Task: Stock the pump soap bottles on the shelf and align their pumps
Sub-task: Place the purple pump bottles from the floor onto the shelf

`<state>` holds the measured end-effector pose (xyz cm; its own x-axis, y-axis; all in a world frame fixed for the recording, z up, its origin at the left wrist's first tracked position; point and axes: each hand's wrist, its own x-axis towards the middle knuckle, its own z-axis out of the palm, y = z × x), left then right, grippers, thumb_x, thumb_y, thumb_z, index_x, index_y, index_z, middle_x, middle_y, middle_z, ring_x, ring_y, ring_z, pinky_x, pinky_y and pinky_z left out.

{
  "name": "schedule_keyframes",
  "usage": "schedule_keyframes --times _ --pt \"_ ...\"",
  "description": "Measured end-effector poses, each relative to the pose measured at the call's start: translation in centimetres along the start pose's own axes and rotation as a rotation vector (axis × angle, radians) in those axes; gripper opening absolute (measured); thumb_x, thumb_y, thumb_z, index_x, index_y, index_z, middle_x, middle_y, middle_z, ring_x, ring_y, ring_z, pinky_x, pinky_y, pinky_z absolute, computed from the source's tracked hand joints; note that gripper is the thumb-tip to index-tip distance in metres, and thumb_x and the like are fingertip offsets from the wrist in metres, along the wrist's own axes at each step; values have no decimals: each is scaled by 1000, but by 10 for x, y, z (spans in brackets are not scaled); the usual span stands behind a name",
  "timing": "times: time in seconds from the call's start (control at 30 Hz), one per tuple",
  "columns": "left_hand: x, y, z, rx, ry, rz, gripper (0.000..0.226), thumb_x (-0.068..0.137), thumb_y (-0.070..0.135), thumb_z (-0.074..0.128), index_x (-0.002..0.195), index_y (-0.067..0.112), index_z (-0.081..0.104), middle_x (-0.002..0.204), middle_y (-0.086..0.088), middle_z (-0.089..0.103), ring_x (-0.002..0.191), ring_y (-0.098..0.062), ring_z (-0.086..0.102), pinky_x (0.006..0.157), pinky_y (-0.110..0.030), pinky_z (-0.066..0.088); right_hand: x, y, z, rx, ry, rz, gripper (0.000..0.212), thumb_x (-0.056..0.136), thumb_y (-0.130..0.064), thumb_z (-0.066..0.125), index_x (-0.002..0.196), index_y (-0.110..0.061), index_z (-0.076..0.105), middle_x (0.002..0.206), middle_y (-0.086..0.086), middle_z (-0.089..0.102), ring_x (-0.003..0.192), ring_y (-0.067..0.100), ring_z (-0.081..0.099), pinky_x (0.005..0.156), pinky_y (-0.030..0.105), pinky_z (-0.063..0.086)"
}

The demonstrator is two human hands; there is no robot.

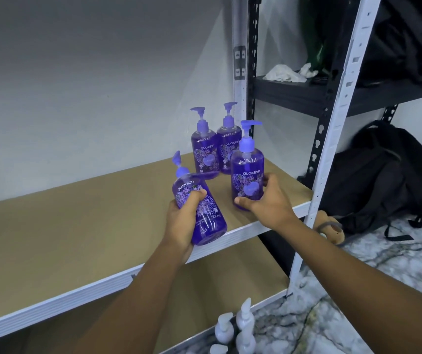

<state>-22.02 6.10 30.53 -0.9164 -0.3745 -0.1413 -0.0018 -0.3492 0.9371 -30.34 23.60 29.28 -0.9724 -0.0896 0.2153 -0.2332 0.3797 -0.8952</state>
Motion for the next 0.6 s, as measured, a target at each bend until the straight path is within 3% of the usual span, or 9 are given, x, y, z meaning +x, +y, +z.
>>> schedule_keyframes --times 0.23,0.6 --pt "7 -2 -1 -30 -7 -33 34 87 22 73 118 12 64 100 -14 72 89 -31 71 87 -55 59 50 8 17 -64 13 17 72 75 -27 87 129 -10 41 126 5 63 111 26 63 88 31 48" --pt "6 -1 -1 -38 4 -51 30 87 22 73 115 15 64 99 -13 73 93 -32 71 90 -64 55 82 10 25 -116 -30 61 68 80 -25 82 131 -10 40 133 8 59 117 29 59 91 31 44"
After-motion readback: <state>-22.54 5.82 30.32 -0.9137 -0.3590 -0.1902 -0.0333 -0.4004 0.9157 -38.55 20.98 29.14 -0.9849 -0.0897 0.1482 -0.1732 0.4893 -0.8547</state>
